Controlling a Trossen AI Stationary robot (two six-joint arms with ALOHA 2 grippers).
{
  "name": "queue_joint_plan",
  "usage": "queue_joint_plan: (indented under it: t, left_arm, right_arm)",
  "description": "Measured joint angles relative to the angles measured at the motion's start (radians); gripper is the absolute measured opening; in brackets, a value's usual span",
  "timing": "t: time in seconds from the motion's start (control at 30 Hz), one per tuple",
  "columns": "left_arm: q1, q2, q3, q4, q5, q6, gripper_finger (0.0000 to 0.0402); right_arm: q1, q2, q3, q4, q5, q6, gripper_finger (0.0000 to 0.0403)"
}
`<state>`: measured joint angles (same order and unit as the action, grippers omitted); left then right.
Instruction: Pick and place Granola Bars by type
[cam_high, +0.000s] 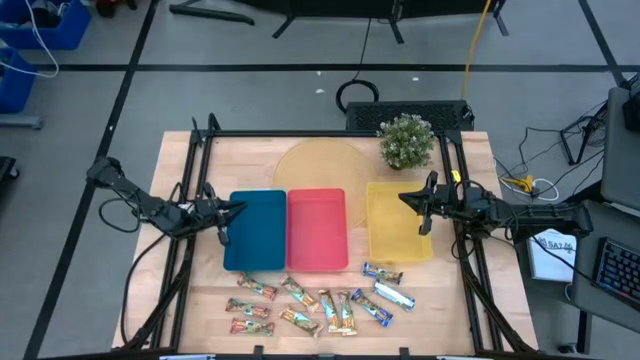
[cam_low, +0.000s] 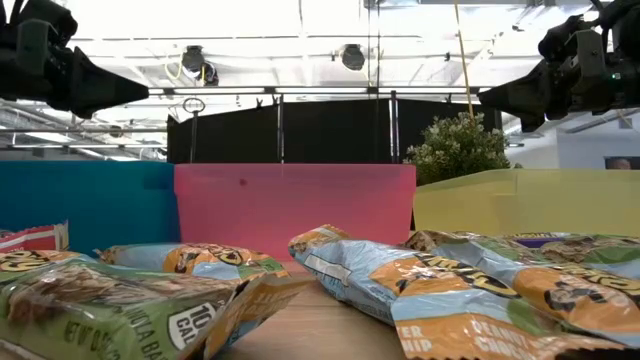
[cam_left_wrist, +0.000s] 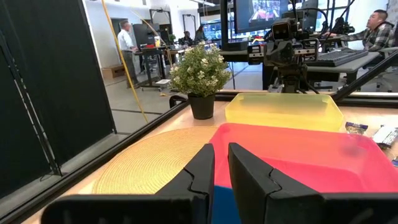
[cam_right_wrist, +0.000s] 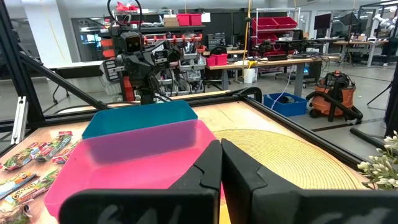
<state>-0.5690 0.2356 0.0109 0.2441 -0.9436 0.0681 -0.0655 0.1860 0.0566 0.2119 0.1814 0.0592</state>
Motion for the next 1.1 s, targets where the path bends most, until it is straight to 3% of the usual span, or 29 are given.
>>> queue_joint_plan:
  t: [0.2, 0.5, 0.7, 0.9, 1.1]
  left_arm:
    - [0.000, 0.000, 0.000, 0.026, 0.082, -0.043, 0.0056]
    - [0.001, 0.006, 0.000, 0.006, 0.408, -0.139, 0.0056]
    - [0.046, 0.089, 0.000, -0.029, 0.606, -0.157, 0.0055]
    - [0.088, 0.227, 0.000, 0.013, 0.621, -0.220, 0.0009]
    - [0.088, 0.367, 0.000, 0.234, 0.578, -0.118, 0.0022]
  right_arm:
    - [0.000, 0.000, 0.000, 0.000, 0.000, 0.000, 0.0000]
    - [0.000, 0.000, 0.000, 0.001, 0.000, 0.144, 0.0000]
    - [0.000, 0.000, 0.000, 0.001, 0.008, 0.180, 0.0000]
    - [-0.001, 0.000, 0.000, 0.009, 0.054, 0.088, 0.0000]
    - [-0.001, 0.000, 0.000, 0.093, 0.058, 0.052, 0.0000]
